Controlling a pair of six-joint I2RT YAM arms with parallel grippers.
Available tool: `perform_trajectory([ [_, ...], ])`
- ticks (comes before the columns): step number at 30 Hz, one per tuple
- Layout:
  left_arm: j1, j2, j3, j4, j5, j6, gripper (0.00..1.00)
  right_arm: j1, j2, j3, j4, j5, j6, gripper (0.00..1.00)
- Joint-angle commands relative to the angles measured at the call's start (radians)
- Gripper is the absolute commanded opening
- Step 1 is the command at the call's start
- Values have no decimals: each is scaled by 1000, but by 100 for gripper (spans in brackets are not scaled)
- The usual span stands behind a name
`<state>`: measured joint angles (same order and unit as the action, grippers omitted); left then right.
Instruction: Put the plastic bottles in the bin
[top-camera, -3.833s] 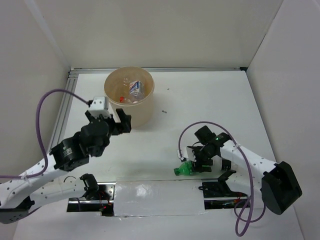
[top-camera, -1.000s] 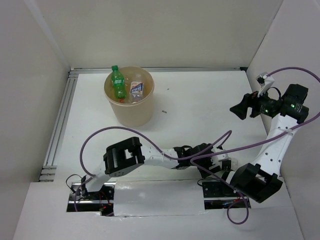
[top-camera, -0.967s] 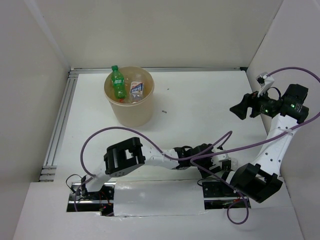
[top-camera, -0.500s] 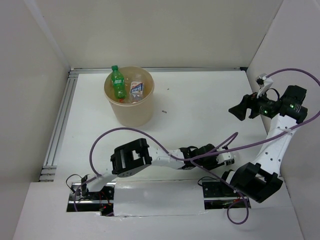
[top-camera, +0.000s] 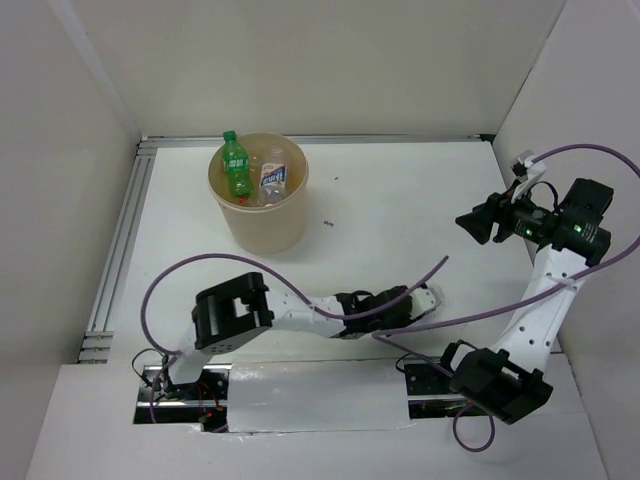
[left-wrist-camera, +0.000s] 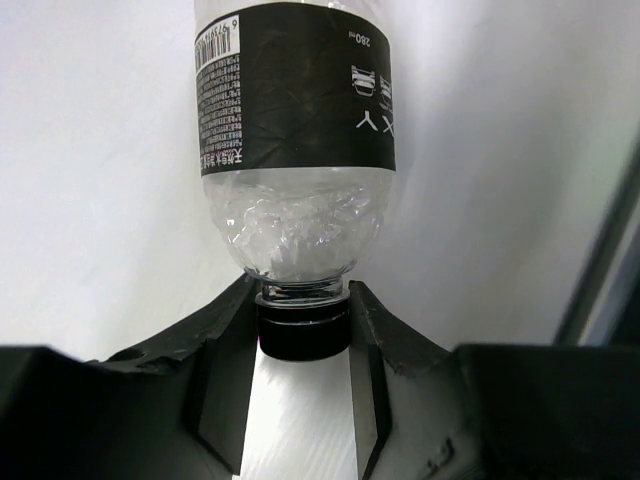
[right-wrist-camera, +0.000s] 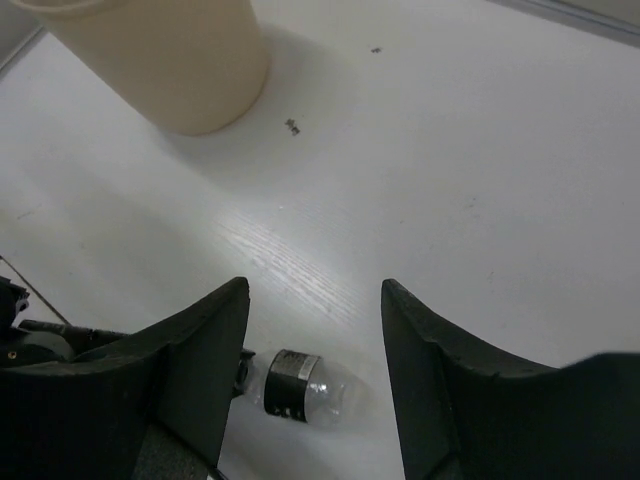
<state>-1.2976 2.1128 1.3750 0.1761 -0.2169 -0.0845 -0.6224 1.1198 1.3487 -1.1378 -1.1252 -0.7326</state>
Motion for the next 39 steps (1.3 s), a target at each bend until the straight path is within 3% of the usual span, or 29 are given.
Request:
perform_trajectory([
  [1, 47, -189, -74, -29, -153, -81, 0, 1, -69, -5, 134, -74, 85, 61],
  [3, 47, -258, -134, -81, -248, -110, 0, 1, -69, -5, 177, -99, 142, 48],
  [5, 67, -364, -165, -116, -320, -133, 0, 1, -78, -5, 225, -123, 191, 43],
  [10, 101, -563, -197, -252, -424, -221, 0, 1, -78, -48, 272, -153, 225, 43],
  [15, 135, -749, -143, -374, -542, -276, 0, 1, -112, -71, 234, -162, 151, 43],
  [17, 181, -796, -120, -450, -571, -314, 0, 1, -112, -80, 222, -162, 142, 45],
  [19, 233, -856, -120, -518, -592, -401, 0, 1, -123, -106, 211, -171, 116, 52],
  [24, 452, -930, -152, -586, -504, -445, 0, 1, -123, -126, 121, -162, -2, 65],
  [29, 609, -909, -152, -613, -420, -445, 0, 1, -123, -135, 101, -139, -50, 70],
  [31, 648, -874, -143, -613, -391, -432, 8, 1, -123, -135, 70, -139, -80, 74],
  [33, 658, -847, -122, -613, -380, -406, 22, 1, -123, -145, 61, -130, -99, 78],
  [34, 670, -837, -122, -613, -371, -406, 39, 1, -123, -145, 49, -130, -117, 82],
  [37, 670, -812, -82, -625, -381, -396, 74, 1, -123, -145, 26, -111, -131, 88],
  [38, 670, -812, -73, -626, -381, -396, 99, 1, -123, -145, 26, -99, -143, 95],
  [39, 670, -812, -53, -635, -381, -396, 100, 1, -123, -145, 26, -99, -143, 96],
])
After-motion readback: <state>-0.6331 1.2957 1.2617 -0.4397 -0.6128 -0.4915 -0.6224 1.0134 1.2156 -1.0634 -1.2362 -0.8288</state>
